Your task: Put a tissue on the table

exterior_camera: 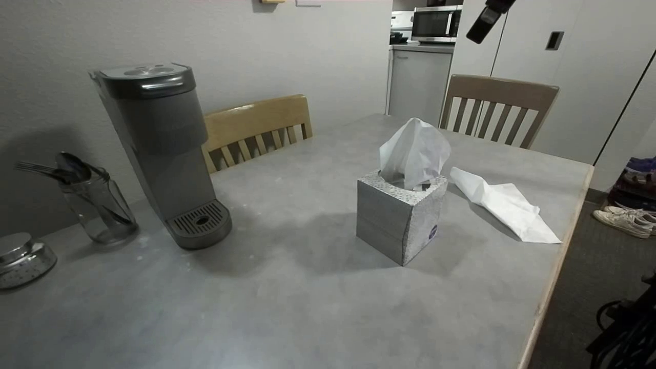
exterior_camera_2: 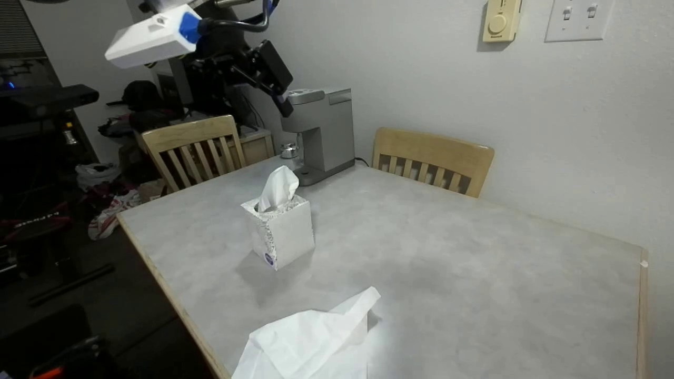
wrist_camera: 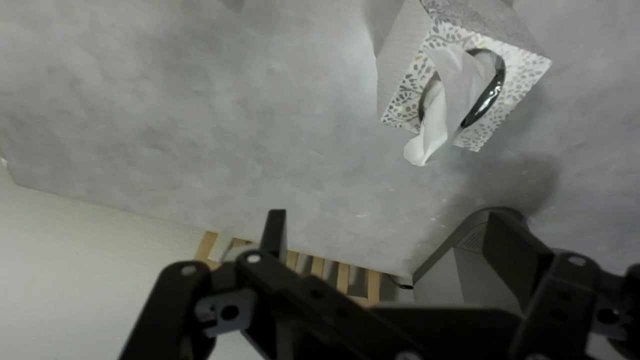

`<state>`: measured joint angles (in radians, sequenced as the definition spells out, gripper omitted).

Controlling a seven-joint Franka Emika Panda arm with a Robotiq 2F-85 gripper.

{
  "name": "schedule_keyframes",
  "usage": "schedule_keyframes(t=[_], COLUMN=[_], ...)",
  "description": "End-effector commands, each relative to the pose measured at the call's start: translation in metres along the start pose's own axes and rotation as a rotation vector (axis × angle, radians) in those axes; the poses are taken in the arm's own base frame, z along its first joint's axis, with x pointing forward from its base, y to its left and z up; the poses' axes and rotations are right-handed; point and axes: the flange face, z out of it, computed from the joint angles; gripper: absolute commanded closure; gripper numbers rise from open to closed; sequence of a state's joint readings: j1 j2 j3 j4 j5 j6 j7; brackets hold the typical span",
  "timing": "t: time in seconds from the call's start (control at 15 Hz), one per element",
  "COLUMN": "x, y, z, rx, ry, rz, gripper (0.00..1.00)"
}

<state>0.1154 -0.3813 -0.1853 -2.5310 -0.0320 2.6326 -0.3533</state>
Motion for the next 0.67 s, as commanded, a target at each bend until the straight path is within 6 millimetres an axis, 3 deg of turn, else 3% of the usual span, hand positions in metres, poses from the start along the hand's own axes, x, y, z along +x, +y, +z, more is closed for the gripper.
schedule_keyframes(t=[0.0, 0.07, 0.13, 0.6], x=[0.031, 0.036, 0.022, 0.033], y=[-0.007, -0.009, -0.009, -0.011], z=[0.010, 0.010, 0.003, 0.006], rx=[0.025, 0.028, 0.019, 0.021], ry=[0.016, 0.023, 0.015, 0.017], rz=[-0.061, -0.076, -0.042, -0.061], gripper=[0.00, 0.00, 0.00, 0.00])
